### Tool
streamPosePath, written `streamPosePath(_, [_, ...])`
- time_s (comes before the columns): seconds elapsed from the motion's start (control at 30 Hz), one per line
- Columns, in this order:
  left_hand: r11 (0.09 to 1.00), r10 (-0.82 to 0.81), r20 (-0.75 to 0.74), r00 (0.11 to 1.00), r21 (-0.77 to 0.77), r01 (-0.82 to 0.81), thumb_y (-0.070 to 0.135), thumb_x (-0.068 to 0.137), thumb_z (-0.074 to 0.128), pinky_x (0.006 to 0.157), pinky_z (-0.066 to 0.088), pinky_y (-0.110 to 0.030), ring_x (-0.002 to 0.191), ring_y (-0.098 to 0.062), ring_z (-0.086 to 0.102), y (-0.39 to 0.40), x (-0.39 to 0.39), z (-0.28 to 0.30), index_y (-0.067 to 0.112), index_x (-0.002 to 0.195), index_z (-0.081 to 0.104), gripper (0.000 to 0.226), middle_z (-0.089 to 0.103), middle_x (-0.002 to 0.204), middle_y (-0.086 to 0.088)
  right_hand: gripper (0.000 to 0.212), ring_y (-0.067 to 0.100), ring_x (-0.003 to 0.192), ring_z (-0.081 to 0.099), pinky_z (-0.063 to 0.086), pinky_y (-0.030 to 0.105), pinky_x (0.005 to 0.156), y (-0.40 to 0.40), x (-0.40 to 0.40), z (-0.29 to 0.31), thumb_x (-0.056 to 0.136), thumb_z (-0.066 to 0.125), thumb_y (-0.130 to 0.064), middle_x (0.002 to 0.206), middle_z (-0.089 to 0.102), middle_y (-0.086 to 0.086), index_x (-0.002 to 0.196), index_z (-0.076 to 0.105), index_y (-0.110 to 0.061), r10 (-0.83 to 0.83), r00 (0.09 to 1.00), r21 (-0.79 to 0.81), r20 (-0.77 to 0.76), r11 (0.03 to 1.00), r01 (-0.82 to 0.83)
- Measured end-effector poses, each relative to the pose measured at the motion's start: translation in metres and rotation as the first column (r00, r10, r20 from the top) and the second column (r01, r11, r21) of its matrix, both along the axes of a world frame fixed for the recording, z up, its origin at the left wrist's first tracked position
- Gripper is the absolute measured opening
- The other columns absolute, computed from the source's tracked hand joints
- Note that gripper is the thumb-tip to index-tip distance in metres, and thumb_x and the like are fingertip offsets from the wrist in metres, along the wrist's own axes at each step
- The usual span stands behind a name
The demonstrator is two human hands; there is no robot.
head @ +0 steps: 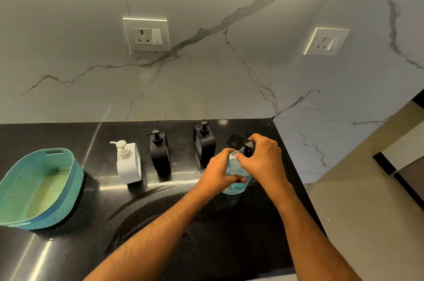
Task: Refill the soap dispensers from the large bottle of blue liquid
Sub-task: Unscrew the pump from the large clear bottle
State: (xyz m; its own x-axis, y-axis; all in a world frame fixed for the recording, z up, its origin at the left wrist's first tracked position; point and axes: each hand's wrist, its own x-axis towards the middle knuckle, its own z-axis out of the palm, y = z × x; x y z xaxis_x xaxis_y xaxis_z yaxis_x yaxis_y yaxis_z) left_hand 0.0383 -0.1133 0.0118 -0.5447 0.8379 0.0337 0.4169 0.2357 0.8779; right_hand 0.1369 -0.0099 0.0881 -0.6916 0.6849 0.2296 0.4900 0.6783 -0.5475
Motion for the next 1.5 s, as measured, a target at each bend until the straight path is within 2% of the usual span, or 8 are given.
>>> streamPosePath(0.1, [1.0,-0.001,0.005,1.0,-0.002,0.001,0.031,0.069,0.094,0.098,0.056,-0.04,0.114,-0.012,0.063,0.0,0.0,0.0,0.018,0.135,0.05,0.08,0.064,0.123,0.004,0.036,0.009,0.08,0.06,0.04,0.007,0.064,0.0,0.002,0.004,0.073,0.087,-0.014,0.091,0.068,-0.003,0.104,0.069,-0.016,0.015,1.0,-0.024,-0.02,1.0,-0.015])
streamPosePath(0.2, [1.0,0.004,-0.005,1.0,-0.011,-0.004,0.033,0.068,0.094,0.099,0.056,-0.039,0.116,-0.011,0.062,0.0,0.0,0.0,0.019,0.136,0.049,0.082,0.063,0.125,0.005,0.033,0.011,0.079,0.064,0.048,0.012,0.065,0.001,0.004,0.016,0.071,0.084,-0.009,0.09,0.07,-0.003,0.1,0.071,-0.016,0.044,0.998,-0.02,-0.053,0.999,-0.045])
streamPosePath(0.33, [1.0,0.009,-0.012,1.0,-0.03,-0.009,0.034,0.068,0.093,0.101,0.054,-0.038,0.119,-0.011,0.06,0.001,0.0,0.0,0.021,0.138,0.048,0.084,0.063,0.128,0.005,0.03,0.009,0.079,0.062,0.047,0.012,0.068,0.002,0.007,0.038,0.072,0.085,-0.011,0.09,0.073,-0.001,0.1,0.075,-0.016,0.055,0.995,0.03,-0.078,0.998,-0.053])
streamPosePath(0.5, [0.999,0.015,-0.021,1.0,-0.032,-0.016,0.035,0.069,0.093,0.104,0.053,-0.037,0.121,-0.009,0.059,0.002,0.0,-0.001,0.021,0.137,0.048,0.083,0.062,0.13,0.006,0.029,0.015,0.083,0.068,0.059,0.028,0.077,0.002,0.017,0.069,0.071,0.086,-0.013,0.091,0.075,0.001,0.098,0.076,-0.015,0.05,0.991,0.075,-0.122,0.996,-0.042])
streamPosePath(0.87, [0.999,0.011,-0.027,1.0,-0.033,-0.012,0.034,0.069,0.093,0.105,0.053,-0.037,0.122,-0.011,0.058,0.003,-0.001,-0.002,0.022,0.136,0.049,0.081,0.061,0.131,0.006,0.027,0.013,0.08,0.067,0.044,0.009,0.07,0.0,0.043,0.104,0.072,0.09,-0.019,0.088,0.074,0.0,0.095,0.077,-0.015,0.028,0.981,0.142,-0.19,0.99,0.0])
streamPosePath(1.0, [0.999,0.01,-0.03,1.0,-0.032,-0.01,0.033,0.069,0.093,0.104,0.053,-0.038,0.121,-0.012,0.059,0.004,-0.002,-0.003,0.022,0.135,0.049,0.08,0.062,0.131,0.005,0.027,0.011,0.08,0.066,0.047,0.012,0.072,-0.005,0.054,0.112,0.073,0.09,-0.021,0.088,0.073,-0.002,0.095,0.076,-0.017,0.011,0.975,0.134,-0.22,0.991,0.019])
streamPosePath(1.3, [1.0,0.018,-0.022,1.0,-0.019,-0.019,0.032,0.068,0.094,0.103,0.053,-0.031,0.12,-0.011,0.059,0.005,-0.003,-0.007,0.023,0.134,0.05,0.079,0.062,0.129,0.006,0.029,0.018,0.085,0.071,0.06,0.032,0.081,-0.014,0.083,0.125,0.075,0.089,-0.024,0.093,0.074,-0.001,0.099,0.073,-0.018,-0.039,0.96,0.117,-0.277,0.99,0.074])
streamPosePath(1.5, [1.0,0.025,-0.032,0.999,0.003,-0.025,0.037,0.066,0.094,0.099,0.055,-0.031,0.113,-0.006,0.061,0.004,-0.005,-0.009,0.027,0.13,0.052,0.077,0.063,0.123,0.011,0.023,0.006,0.076,0.068,0.057,0.026,0.075,-0.014,0.102,0.128,0.075,0.088,-0.023,0.081,0.067,-0.013,0.09,0.072,-0.023,-0.051,0.944,0.116,-0.325,0.989,0.093])
